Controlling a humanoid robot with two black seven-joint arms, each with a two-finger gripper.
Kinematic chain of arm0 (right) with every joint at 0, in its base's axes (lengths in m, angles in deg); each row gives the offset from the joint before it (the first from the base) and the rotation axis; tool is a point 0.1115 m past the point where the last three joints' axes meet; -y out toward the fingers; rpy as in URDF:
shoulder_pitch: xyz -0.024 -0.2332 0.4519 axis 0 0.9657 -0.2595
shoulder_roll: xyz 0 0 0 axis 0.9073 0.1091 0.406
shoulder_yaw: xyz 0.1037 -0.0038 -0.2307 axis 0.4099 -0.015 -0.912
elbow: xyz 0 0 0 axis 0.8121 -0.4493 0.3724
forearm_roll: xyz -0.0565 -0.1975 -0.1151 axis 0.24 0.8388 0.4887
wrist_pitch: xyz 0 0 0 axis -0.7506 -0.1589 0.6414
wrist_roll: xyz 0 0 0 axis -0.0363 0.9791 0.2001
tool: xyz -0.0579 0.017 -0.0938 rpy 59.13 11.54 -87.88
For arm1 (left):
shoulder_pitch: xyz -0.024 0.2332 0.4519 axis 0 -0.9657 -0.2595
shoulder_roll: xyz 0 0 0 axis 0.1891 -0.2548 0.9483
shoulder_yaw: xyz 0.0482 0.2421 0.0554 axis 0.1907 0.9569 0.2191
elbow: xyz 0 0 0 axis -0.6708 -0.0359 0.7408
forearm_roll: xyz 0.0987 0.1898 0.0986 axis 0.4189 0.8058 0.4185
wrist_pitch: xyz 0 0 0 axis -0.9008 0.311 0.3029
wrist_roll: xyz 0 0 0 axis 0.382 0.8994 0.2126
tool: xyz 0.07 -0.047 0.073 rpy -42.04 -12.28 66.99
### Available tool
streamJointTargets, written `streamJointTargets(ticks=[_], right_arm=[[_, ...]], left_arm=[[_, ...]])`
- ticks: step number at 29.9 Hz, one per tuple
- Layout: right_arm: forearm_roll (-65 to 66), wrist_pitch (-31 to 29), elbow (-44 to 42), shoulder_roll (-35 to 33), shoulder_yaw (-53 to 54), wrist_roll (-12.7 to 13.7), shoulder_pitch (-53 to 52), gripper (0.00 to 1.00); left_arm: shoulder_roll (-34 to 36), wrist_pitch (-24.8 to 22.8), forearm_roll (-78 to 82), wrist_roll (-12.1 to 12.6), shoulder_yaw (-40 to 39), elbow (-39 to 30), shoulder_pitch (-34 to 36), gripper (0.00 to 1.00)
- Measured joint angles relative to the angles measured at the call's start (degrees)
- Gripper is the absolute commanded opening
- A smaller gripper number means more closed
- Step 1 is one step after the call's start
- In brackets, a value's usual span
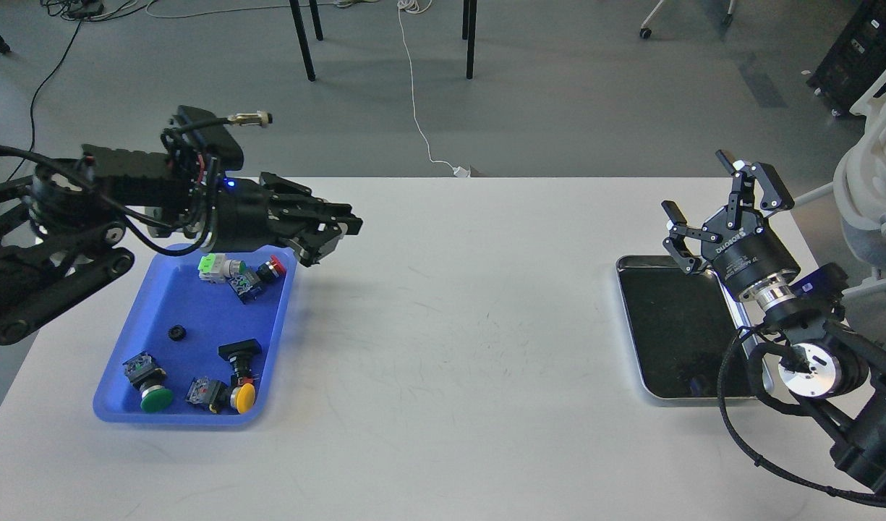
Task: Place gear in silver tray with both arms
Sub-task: 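Lift the gear and swing the left arm toward the table center, then lower the gear onto the table center and open the left gripper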
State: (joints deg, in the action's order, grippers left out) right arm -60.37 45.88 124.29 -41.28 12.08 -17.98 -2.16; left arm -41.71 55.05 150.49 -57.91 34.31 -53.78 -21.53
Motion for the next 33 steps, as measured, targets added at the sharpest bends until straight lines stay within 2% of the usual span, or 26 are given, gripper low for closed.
streamJointTargets(ticks=[10, 19, 25, 33], right_arm=[[-0.52, 0.61, -0.05, -3.52, -12.67, -0.01, -17.19, 0.99], [-2.52, 0.67, 0.62, -3.33, -19.62, 0.01, -25.29, 0.99], [-2.55, 0.68, 0.55, -2.94, -20.71, 0.02, -25.84, 0.99], [-2.55, 0.69, 0.02, -2.45, -20.98, 0.02, -25.4, 0.99]], left_arm=[[-21.05, -0.76, 8.27, 0.01, 5.62, 13.23, 0.82, 0.13], [-34.3, 0.0, 9.69, 0.03, 9.41, 27.91, 0.88, 0.13], [-36.99, 0.21, 9.69, 0.02, 10.89, 33.89, 1.02, 0.13], [-37.1, 0.52, 9.68, 0.02, 11.06, 35.33, 1.02, 0.13]])
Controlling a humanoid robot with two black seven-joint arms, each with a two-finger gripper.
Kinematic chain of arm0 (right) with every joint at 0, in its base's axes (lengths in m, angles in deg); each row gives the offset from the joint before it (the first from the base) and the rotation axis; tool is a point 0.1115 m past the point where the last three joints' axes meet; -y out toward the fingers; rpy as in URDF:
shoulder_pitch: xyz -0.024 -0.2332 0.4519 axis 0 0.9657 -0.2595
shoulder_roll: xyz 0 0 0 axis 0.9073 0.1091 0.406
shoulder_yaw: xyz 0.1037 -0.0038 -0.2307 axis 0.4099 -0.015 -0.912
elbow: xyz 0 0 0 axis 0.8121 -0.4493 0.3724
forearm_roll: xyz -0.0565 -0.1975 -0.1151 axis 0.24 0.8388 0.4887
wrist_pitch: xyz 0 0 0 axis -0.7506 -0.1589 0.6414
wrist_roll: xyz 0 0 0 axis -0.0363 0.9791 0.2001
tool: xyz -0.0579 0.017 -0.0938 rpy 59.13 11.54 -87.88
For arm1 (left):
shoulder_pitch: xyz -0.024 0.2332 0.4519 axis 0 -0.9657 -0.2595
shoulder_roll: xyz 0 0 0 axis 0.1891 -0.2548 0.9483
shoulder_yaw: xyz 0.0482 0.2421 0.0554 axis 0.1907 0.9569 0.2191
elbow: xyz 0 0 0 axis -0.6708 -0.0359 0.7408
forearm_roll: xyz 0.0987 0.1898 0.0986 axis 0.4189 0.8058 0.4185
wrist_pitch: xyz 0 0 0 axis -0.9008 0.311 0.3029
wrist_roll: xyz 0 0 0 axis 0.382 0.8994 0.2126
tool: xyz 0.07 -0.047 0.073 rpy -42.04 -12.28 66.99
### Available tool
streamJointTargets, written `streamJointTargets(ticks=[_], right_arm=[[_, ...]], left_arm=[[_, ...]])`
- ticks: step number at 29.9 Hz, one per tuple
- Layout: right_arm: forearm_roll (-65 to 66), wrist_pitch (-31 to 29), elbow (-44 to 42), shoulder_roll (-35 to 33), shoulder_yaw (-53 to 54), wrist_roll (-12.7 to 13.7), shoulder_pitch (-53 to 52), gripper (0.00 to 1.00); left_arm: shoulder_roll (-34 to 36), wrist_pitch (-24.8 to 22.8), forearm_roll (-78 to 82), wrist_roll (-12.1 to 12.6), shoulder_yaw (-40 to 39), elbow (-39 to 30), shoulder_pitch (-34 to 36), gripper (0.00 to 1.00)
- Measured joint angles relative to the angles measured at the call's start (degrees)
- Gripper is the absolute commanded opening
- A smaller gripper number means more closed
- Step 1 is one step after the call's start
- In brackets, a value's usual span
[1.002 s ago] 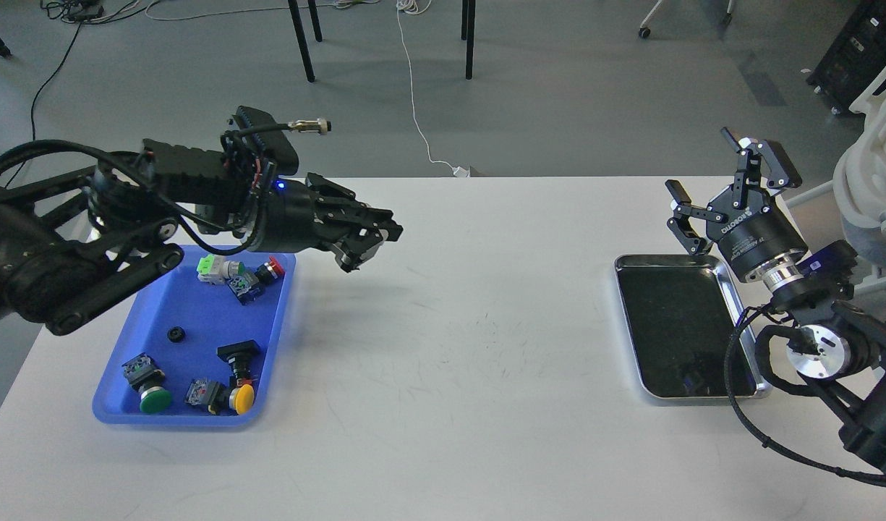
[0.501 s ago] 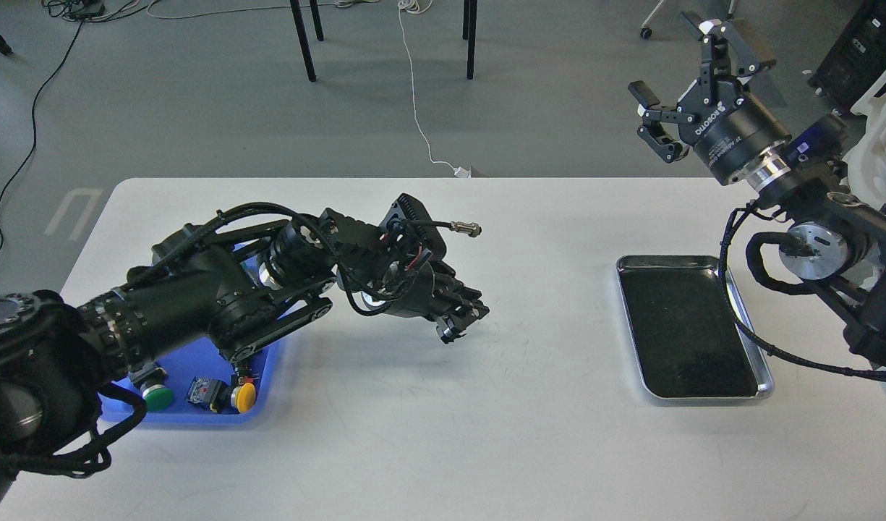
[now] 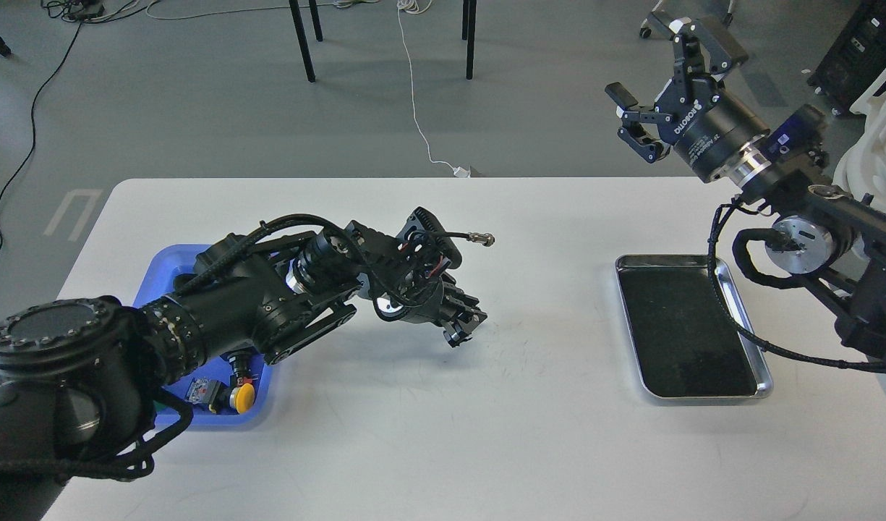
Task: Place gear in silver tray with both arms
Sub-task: 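Lower the gear onto the table center and open the left gripper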
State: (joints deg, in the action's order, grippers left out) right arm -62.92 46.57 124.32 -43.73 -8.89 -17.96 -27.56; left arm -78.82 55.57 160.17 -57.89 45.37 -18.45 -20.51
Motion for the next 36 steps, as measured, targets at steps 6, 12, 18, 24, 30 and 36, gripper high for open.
streamJointTargets(ticks=[6, 12, 18, 24, 30, 36], right_arm=[[0.08, 0.0, -0.28, 0.11, -0.07, 0.0, 0.17, 0.99], [0.09, -0.09, -0.47, 0.03, -0.19, 0.0, 0.3, 0.99], [0.09, -0.18, -0.5, -0.32, -0.68, 0.0, 0.37, 0.99], [0.09, -0.19, -0.65, -0.16, -0.78, 0.0, 0.47, 0.99], [0.09, -0.19, -0.66, -0.3, -0.79, 0.0, 0.53, 0.99], [0.09, -0.18, -0.64, -0.57, -0.79, 0.0, 0.69, 0.99]], left_arm=[[0.0, -0.13, -0.51, 0.0, -0.11, -0.78, 0.01, 0.14], [0.01, -0.22, -0.67, 0.0, 2.93, -0.99, -0.23, 0.14], [0.01, -0.09, -0.72, 0.0, 4.15, -2.15, -0.62, 0.14], [0.01, -0.09, -1.57, 0.0, 4.32, -3.82, -0.73, 0.17], [0.01, -0.09, -2.57, 0.0, 4.44, -4.23, -0.76, 0.51], [0.01, -0.07, -2.81, 0.0, 4.76, -4.24, -0.76, 0.86]])
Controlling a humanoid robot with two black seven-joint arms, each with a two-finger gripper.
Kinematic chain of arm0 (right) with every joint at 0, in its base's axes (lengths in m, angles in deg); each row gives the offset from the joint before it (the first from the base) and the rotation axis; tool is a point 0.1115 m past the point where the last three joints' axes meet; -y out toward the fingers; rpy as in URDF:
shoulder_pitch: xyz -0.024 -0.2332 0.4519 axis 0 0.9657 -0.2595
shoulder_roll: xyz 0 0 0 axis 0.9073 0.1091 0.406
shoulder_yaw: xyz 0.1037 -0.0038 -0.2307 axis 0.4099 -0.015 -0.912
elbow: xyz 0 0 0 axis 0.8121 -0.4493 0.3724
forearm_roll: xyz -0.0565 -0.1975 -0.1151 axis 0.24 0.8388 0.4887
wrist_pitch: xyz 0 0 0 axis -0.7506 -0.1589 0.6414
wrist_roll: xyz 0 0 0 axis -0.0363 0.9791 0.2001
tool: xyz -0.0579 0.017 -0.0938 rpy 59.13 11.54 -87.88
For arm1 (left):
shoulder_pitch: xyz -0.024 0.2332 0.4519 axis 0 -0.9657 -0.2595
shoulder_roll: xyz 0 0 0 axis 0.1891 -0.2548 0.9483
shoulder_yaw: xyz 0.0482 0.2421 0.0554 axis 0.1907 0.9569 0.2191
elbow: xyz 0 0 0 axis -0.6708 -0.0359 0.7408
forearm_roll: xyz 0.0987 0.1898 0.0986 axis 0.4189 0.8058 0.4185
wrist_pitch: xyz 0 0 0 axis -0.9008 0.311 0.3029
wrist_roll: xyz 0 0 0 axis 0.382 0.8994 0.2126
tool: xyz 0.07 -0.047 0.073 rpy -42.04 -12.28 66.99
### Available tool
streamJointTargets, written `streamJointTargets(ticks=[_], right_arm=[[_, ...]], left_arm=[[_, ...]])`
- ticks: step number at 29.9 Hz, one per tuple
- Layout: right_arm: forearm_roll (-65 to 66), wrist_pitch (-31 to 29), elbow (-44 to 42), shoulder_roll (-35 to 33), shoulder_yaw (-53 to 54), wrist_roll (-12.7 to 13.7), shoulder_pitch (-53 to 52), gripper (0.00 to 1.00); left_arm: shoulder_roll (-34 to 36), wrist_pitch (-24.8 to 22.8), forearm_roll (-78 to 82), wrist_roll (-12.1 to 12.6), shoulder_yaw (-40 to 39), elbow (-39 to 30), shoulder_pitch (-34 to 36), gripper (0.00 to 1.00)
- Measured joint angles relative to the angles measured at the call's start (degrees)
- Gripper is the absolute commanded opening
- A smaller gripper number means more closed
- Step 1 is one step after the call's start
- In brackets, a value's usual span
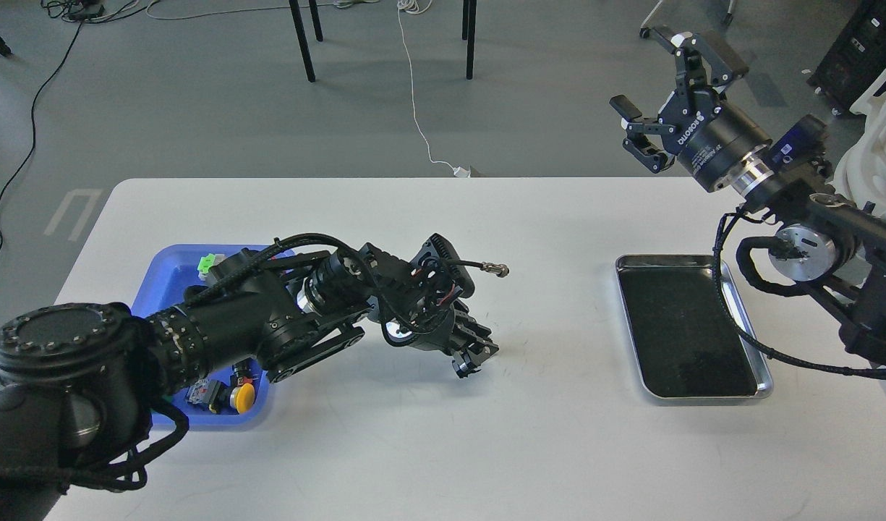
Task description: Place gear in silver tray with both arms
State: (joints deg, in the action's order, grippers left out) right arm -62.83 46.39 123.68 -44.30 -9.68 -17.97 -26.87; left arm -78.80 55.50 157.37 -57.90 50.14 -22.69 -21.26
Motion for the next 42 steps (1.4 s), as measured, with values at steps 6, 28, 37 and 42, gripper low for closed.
streamJointTargets(ticks=[6, 28, 37, 42], right_arm=[[0.0, -0.08, 0.13, -0.59, 0.04, -0.02, 0.35, 0.99], [-0.51, -0.53, 2.95, -4.0, 7.57, -0.01, 15.74, 0.99], [-0.5, -0.51, 2.89, -4.24, 7.93, 0.0, 16.85, 0.99], [0.35, -2.22, 3.92, -6.09, 6.85, 0.0, 16.2, 0.99]], left_arm=[[0.0, 0.18, -4.03, 0.0, -0.63, -0.05, 0.56, 0.95], [17.31, 1.03, -73.74, 0.0, -32.82, -12.11, -19.36, 0.98], [17.15, 0.58, -85.17, 0.0, -48.79, -13.91, -29.38, 0.98], [18.36, 0.34, -93.0, 1.7, -52.31, -13.89, -32.16, 0.98]])
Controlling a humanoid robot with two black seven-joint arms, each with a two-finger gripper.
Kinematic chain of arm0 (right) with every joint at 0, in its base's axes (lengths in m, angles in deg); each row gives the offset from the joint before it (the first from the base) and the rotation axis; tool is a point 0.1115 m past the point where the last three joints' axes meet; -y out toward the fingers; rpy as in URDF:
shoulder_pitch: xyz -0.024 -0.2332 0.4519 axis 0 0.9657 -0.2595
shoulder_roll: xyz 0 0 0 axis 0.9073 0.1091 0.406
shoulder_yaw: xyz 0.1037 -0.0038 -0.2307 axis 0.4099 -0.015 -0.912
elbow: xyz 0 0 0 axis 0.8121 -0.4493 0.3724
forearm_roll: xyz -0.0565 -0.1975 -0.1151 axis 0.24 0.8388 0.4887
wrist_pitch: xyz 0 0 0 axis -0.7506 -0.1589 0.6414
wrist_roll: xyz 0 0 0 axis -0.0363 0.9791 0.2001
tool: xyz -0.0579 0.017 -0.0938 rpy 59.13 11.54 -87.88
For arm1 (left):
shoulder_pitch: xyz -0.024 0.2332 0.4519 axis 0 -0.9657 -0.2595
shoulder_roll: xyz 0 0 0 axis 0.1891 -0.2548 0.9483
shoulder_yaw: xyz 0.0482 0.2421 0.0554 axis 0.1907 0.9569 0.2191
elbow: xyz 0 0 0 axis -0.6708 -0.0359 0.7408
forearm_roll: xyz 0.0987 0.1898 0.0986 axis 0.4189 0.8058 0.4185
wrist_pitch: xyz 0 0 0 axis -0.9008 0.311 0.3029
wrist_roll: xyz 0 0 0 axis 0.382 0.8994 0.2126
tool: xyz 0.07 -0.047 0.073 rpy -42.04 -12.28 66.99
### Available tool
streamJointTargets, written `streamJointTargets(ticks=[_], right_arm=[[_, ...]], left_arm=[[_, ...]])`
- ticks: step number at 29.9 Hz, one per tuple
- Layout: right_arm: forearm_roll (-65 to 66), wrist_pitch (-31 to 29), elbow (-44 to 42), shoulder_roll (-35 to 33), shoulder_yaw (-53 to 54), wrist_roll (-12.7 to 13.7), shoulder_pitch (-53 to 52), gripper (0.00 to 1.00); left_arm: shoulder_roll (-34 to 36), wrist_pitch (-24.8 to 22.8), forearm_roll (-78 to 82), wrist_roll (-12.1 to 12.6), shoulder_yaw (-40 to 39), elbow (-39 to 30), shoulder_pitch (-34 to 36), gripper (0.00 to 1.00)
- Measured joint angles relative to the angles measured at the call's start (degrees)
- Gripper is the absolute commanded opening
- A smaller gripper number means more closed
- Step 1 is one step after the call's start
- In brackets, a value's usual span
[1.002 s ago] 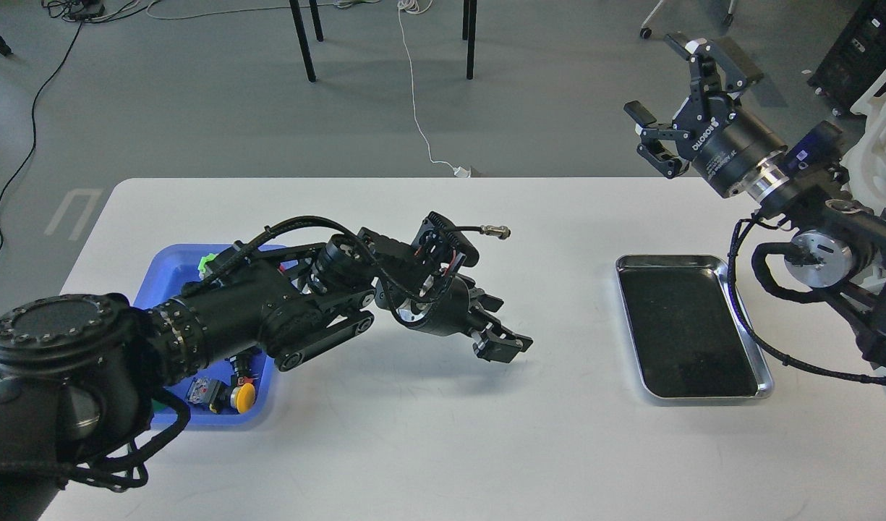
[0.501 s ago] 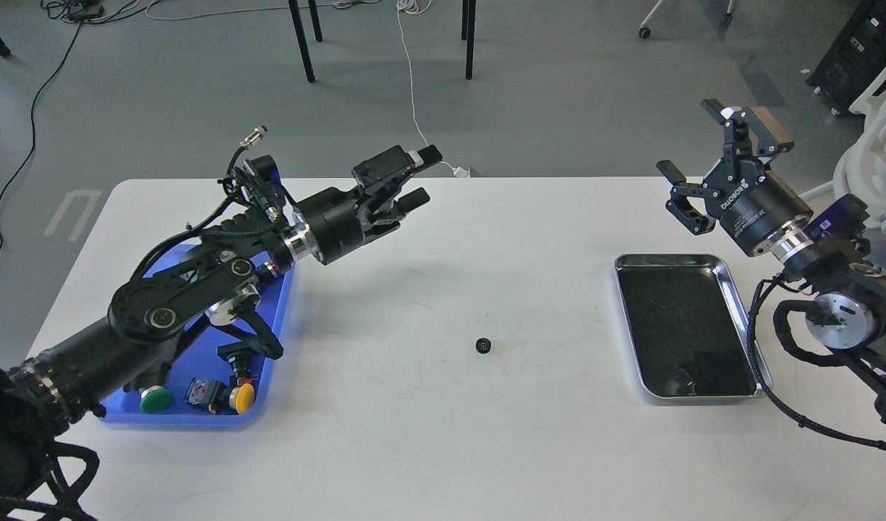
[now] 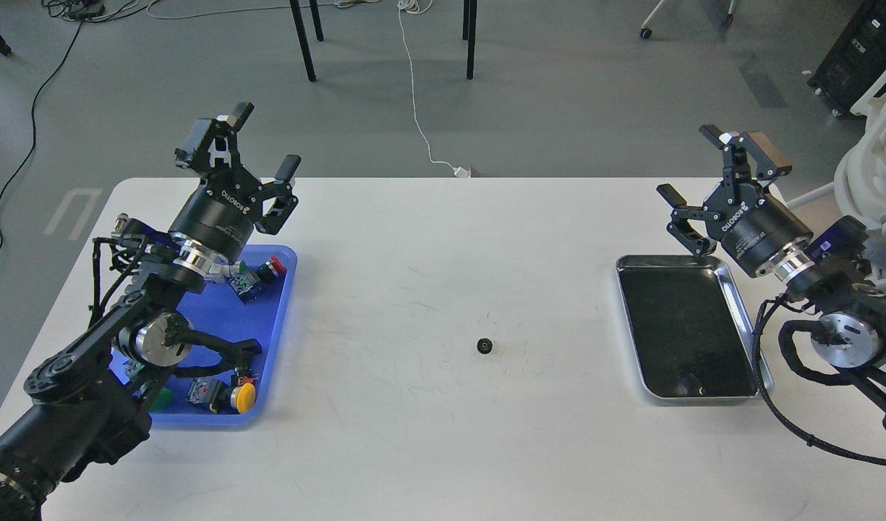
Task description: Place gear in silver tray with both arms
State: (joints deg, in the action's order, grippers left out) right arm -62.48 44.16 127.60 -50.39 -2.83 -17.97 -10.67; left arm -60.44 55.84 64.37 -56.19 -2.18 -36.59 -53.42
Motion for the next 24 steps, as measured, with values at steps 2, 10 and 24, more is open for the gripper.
streamJointTargets(ticks=[2, 10, 24], right_arm=[[0.97, -1.1, 1.1, -1.81, -0.66, 0.0, -1.22, 0.99], [15.71, -4.37, 2.51, -6.64, -18.62, 0.0, -22.78, 0.99], [50.68, -3.78, 2.82, 7.09, -47.59, -0.01, -47.47, 0.99]], left_arm=[[0.59, -0.28, -0.65, 0.8, -0.85, 0.01, -0.78, 0.98], [0.24, -1.74, -0.85, 1.61, -1.39, -0.17, -2.15, 0.98], [-1.01, -1.51, -0.8, 1.58, -1.5, -0.36, -1.96, 0.98]])
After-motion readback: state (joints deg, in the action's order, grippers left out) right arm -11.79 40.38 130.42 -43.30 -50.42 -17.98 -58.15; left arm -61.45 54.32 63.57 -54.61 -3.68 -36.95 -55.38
